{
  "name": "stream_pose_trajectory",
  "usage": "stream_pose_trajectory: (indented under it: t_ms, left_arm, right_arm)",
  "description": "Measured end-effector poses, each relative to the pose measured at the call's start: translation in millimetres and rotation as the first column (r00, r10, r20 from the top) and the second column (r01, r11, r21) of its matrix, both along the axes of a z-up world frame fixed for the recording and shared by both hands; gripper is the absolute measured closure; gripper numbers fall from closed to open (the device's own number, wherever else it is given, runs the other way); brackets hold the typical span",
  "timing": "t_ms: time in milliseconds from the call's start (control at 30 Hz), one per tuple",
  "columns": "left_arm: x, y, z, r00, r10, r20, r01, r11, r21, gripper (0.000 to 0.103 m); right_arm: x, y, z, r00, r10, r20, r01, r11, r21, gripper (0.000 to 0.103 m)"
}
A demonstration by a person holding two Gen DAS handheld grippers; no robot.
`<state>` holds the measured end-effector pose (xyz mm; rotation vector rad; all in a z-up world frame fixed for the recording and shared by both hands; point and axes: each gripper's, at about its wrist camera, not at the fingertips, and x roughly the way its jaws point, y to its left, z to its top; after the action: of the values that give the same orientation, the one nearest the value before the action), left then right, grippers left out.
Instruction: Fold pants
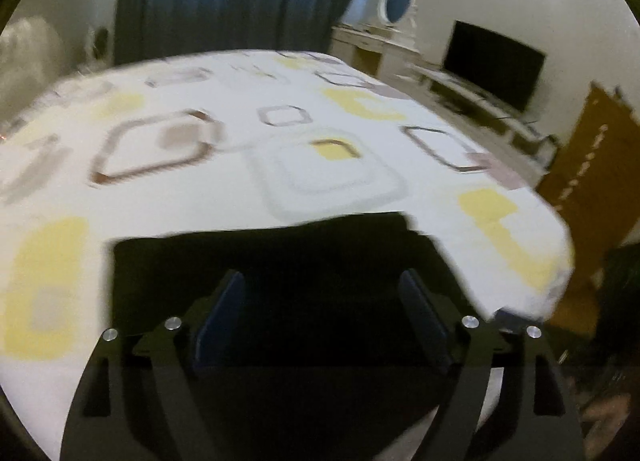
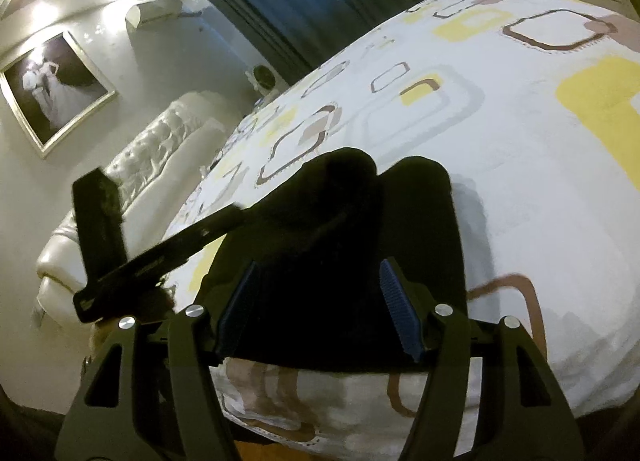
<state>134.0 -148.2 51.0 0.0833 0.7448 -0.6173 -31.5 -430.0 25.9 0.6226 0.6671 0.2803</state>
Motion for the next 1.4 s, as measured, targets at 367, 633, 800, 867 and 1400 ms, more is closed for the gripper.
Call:
stream_pose_trajectory:
  t_ms: [367, 633, 800, 867, 1400]
  left_arm:
    - [14.7, 108.7, -18.2, 0.965, 0.253, 0.069, -0.26, 0.959, 0.115, 0.019]
    - [19.1, 144.5, -41.4, 0.948, 0.319, -0.014, -0.317, 0.945, 0.077, 0.019]
    - [14.1, 151.0, -44.9, 0.948, 0.318, -0.024, -0.316, 0.947, 0.065, 0.019]
    - [14.3, 152.6, -45.1, 0.948, 0.318, -0.027, -0.316, 0.947, 0.061, 0.019]
    - [17.1, 148.6, -51.5, 0.953, 0.262, -0.152, -0.273, 0.961, -0.055, 0.019]
  right_arm:
    - [68.1, 13.9, -17.0, 0.982, 0.085, -0.17, -0.084, 0.996, 0.013, 0.031]
    - [97.2, 40.3, -35.8, 0.96, 0.118, -0.253, -0.139, 0.988, -0.067, 0.062]
    - [99.4, 41.2, -38.0, 0.959, 0.13, -0.251, -0.153, 0.986, -0.074, 0.089]
    - [95.0, 37.1, -31.4, 0.966, 0.129, -0.223, -0.147, 0.987, -0.065, 0.09]
    - [63.7, -23.4, -33.4, 0.98, 0.038, -0.195, -0.043, 0.999, -0.021, 0.09]
